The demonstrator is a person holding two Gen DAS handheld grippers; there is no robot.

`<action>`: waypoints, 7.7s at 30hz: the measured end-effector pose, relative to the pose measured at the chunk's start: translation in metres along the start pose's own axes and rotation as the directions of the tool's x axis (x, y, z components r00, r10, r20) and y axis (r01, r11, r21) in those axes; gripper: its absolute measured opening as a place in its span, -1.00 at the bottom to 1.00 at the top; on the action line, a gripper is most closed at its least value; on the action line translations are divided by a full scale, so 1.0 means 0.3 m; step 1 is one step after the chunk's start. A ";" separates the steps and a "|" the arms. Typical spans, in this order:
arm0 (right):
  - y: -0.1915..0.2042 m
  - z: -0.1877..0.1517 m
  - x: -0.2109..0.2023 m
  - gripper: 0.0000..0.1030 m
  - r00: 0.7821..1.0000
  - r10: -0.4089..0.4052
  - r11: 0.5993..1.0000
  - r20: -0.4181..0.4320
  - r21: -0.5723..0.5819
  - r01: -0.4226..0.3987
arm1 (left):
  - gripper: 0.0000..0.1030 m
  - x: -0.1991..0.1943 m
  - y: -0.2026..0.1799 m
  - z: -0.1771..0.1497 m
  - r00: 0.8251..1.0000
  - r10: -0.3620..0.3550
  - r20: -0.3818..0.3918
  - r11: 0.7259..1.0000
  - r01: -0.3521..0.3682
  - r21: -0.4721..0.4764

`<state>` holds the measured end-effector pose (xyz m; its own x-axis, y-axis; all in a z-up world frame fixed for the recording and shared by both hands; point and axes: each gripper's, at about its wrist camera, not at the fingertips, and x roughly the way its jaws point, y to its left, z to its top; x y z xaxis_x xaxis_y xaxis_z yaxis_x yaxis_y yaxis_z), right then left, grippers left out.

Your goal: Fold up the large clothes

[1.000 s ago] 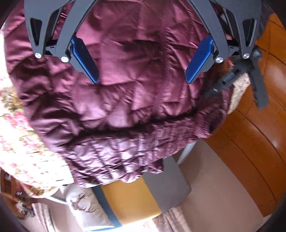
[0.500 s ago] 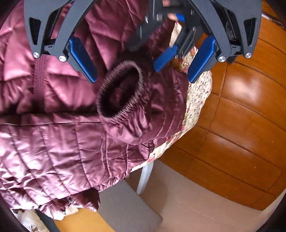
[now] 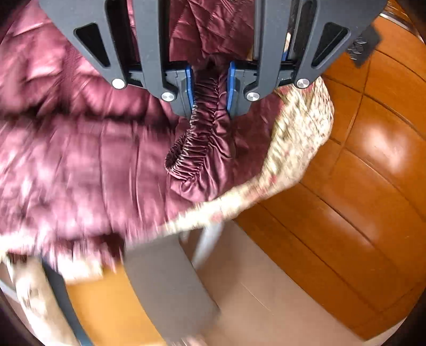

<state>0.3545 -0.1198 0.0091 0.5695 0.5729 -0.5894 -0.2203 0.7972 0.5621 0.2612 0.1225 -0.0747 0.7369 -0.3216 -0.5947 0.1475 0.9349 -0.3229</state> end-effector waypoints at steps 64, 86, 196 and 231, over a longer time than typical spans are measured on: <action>-0.838 0.088 -0.133 0.20 0.892 -0.435 0.900 0.122 0.059 0.431 | 0.36 0.752 -0.200 0.378 0.992 -0.032 -0.124 0.967 0.063 0.249; -0.770 0.088 -0.283 0.39 0.928 -0.302 0.953 0.221 0.101 0.286 | 0.36 0.540 -0.277 0.506 0.992 -0.118 -0.050 0.968 0.126 0.216; -0.373 -0.890 -1.163 -0.69 1.000 -0.012 0.983 -0.007 0.183 0.013 | -0.59 -0.544 0.083 -0.327 0.808 -0.580 -0.106 0.797 0.535 -0.280; -0.960 0.069 -0.740 0.97 0.920 0.124 0.707 0.372 0.618 -0.345 | 0.25 0.336 0.122 0.486 0.763 -0.612 -0.209 0.609 0.286 -0.740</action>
<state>0.3080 -0.4805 -0.0097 0.7910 0.5553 -0.2569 0.1372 0.2483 0.9589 0.4370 0.1463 -0.0391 0.3337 -0.8488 -0.4100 -0.1874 0.3665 -0.9114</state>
